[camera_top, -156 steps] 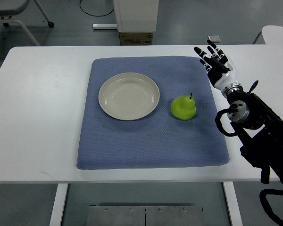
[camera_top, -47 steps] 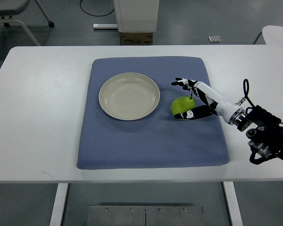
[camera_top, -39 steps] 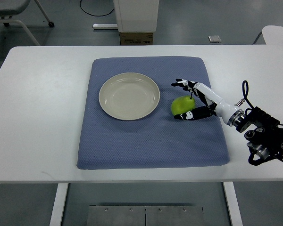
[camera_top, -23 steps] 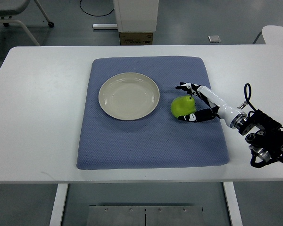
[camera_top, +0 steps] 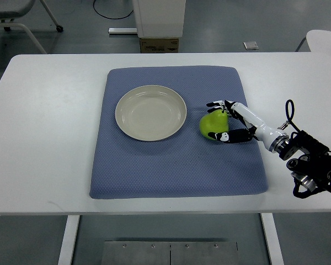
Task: Place pear on plate with right hand
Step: 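Close the right hand's fingers around the green pear, then lift the pear with the right hand and carry it over the plate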
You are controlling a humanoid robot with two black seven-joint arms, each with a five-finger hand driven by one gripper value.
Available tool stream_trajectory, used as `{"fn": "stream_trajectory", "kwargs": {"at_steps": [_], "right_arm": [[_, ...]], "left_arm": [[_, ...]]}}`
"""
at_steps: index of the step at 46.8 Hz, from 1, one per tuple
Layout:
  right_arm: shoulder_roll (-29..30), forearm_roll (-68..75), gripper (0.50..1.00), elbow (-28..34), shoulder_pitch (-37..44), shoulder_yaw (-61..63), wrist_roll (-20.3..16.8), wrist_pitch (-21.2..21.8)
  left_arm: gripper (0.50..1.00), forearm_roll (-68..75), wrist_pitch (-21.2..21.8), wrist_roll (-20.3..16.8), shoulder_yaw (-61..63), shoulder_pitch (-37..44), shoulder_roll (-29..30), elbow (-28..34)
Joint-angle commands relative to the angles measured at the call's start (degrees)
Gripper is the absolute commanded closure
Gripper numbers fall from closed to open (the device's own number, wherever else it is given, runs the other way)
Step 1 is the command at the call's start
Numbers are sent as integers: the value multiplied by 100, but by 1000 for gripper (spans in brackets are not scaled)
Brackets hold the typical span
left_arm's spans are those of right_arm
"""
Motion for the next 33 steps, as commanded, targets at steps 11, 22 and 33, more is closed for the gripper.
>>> {"fn": "stream_trajectory", "kwargs": {"at_steps": [11,22,33], "right_arm": [[196,-8,1000,-179,-3,-140,1,-230],[284,71,1000,-188,207,-79,1,-230],[565,273,1000,-206,665,-43,1,-230]], "left_arm": [[500,0,1,0,0,1,0,0],[500,0,1,0,0,1,0,0],[500,0,1,0,9,1,0,0]]}}
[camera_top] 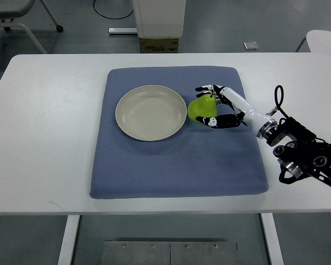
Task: Place pear on plate with right hand
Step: 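Lift the pear with the right hand and carry it over the plate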
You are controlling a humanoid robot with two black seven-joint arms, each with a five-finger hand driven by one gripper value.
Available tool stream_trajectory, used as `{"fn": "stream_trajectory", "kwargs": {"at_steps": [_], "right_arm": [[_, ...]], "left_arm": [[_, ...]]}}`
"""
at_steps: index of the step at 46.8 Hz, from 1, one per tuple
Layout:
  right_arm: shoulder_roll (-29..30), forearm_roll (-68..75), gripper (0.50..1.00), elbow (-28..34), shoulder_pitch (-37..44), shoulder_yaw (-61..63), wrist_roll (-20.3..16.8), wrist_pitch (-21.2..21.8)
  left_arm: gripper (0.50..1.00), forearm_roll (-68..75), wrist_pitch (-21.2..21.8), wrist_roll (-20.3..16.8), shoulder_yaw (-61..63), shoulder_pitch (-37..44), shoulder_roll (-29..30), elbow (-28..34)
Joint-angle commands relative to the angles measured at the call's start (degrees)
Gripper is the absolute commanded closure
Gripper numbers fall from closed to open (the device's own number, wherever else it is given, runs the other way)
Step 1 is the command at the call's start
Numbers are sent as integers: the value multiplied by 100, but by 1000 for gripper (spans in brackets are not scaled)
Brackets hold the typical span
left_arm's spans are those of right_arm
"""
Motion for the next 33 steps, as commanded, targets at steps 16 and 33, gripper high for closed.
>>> {"fn": "stream_trajectory", "kwargs": {"at_steps": [16,33], "right_arm": [[1029,402,1000,-402,691,-54,-1,71],[1803,402,1000,-586,648,-10,-1,123]], "left_arm": [[500,0,-1,0,-4,1,0,0],[500,0,-1,0,5,1,0,0]]}}
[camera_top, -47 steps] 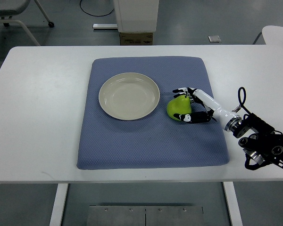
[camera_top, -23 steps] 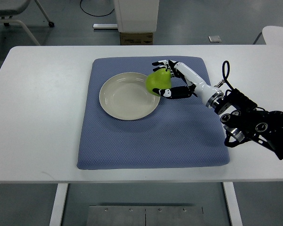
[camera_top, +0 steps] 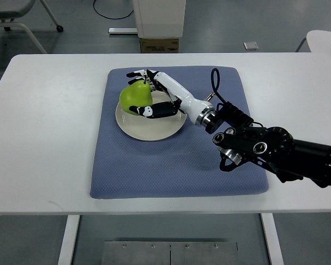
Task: Place pear on plate with right hand
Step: 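Lift the pear with the right hand and carry it over the plate, then lower the pear onto the plate and open the right hand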
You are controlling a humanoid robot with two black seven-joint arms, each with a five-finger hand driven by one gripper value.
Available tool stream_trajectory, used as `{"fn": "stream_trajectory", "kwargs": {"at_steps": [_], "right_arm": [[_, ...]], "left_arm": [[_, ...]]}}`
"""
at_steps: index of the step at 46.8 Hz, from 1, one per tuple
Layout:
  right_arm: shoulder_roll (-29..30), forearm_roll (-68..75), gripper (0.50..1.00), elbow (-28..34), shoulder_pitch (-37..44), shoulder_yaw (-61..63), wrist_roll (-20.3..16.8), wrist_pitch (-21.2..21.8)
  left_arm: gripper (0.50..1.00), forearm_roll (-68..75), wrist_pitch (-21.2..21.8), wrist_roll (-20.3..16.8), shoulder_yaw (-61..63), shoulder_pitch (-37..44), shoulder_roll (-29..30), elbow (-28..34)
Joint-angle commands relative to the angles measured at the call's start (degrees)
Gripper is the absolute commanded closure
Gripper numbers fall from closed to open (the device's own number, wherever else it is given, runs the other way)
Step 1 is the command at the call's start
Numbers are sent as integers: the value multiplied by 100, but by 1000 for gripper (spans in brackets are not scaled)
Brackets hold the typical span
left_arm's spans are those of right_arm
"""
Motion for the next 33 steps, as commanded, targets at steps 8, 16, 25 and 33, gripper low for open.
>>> {"fn": "stream_trajectory", "kwargs": {"at_steps": [8,16,25,33], "right_arm": [[15,-9,1000,-226,-167,32,1,36],[15,-18,1000,-490,-422,32,1,36],[15,-9,1000,-657,-607,32,1,36],[15,-9,936,-701,-677,32,1,36]], "left_arm": [[500,0,-1,0,-2,1,0,0],[500,0,-1,0,-2,1,0,0],[500,0,-1,0,-2,1,0,0],[500,0,-1,0,-2,1,0,0]]}}
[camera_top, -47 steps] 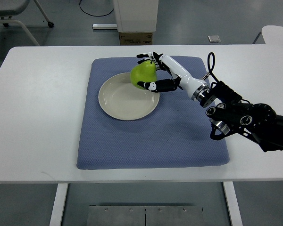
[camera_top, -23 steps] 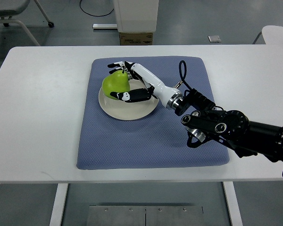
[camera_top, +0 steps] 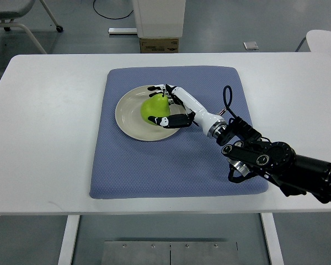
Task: Place pear on plate with right hand
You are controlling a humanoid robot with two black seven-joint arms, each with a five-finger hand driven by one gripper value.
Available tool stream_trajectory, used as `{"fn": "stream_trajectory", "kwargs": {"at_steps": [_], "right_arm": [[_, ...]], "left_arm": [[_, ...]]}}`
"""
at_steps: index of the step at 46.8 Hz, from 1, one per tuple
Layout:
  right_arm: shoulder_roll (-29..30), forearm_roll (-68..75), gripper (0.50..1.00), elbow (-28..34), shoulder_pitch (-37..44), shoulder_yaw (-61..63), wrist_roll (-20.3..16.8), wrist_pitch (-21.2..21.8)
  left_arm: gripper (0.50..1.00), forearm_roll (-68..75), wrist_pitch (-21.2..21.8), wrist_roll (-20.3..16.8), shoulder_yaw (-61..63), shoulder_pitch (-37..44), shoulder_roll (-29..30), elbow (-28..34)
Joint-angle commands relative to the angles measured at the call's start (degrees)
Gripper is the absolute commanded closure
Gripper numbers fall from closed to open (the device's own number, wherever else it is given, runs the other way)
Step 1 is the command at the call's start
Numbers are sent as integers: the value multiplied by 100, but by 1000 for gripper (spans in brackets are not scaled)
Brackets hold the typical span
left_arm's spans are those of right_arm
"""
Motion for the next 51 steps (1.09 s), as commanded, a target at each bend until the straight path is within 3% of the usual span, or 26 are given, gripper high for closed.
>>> {"fn": "stream_trajectory", "kwargs": {"at_steps": [1,6,10,13,14,43,51], "right_arm": [[0,0,929,-1,-45,-1,0,-8],[0,0,844,-1,-63,8,0,-8],[0,0,647,-1,-63,43,0,-8],[0,0,526,-1,-81,201,0,-8],[0,0,509,7,-89,254,0,-8],[0,9,502,51,-230,895,0,1],[-500,9,502,78,-326,1405,0,18]], "left_arm": [[500,0,1,0,-2,0,0,0],[500,0,1,0,-2,0,0,0],[500,0,1,0,-2,0,0,0],[500,0,1,0,-2,-8,0,0],[500,0,1,0,-2,0,0,0],[500,0,1,0,-2,0,0,0],[500,0,1,0,-2,0,0,0]]}}
